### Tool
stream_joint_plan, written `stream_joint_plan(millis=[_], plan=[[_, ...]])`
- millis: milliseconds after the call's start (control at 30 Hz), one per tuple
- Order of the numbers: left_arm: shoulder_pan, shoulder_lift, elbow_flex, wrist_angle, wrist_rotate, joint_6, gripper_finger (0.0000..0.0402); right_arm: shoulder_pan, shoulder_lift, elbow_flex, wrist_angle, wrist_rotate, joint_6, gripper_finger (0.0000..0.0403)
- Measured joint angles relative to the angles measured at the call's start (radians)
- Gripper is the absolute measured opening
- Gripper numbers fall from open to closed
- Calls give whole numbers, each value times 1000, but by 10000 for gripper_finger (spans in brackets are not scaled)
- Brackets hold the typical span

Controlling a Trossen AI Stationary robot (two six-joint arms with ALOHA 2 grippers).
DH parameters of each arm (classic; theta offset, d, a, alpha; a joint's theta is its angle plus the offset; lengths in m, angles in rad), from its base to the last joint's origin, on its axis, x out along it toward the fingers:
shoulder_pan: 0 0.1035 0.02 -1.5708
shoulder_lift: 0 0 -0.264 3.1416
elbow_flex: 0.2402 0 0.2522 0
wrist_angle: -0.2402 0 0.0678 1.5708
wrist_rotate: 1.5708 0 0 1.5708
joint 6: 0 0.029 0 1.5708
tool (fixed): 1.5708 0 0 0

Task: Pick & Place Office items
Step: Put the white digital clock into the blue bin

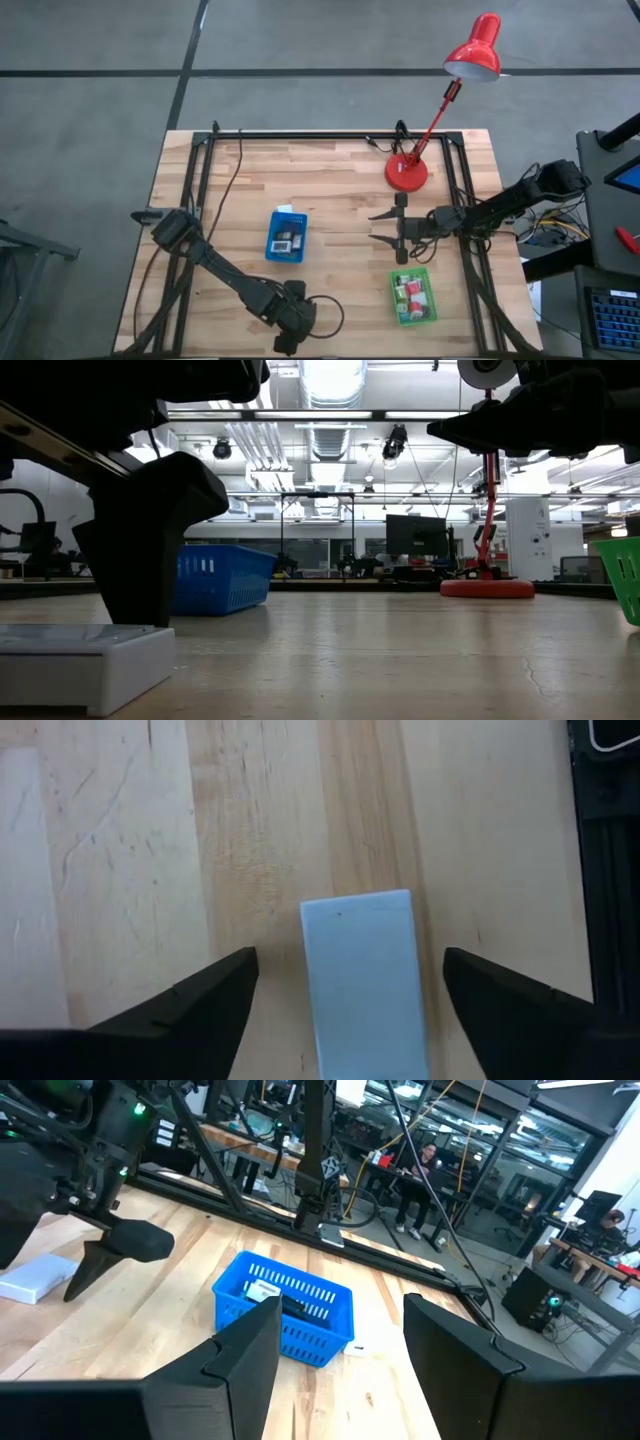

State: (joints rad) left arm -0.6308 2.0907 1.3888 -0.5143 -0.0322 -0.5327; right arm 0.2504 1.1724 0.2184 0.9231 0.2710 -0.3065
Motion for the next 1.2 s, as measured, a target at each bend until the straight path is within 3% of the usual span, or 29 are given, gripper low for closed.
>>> stream_joint_plan(millis=[433,833,1200], plan=[[0,1,-2,-7,-25,-10,260,0,0,0,0,1,0,203],[0,1,-2,-24,-48,-23,152,0,0,-1,0,2,0,203],[0,1,-2,-25,-47,-2,148,0,0,-1,0,2,0,203]])
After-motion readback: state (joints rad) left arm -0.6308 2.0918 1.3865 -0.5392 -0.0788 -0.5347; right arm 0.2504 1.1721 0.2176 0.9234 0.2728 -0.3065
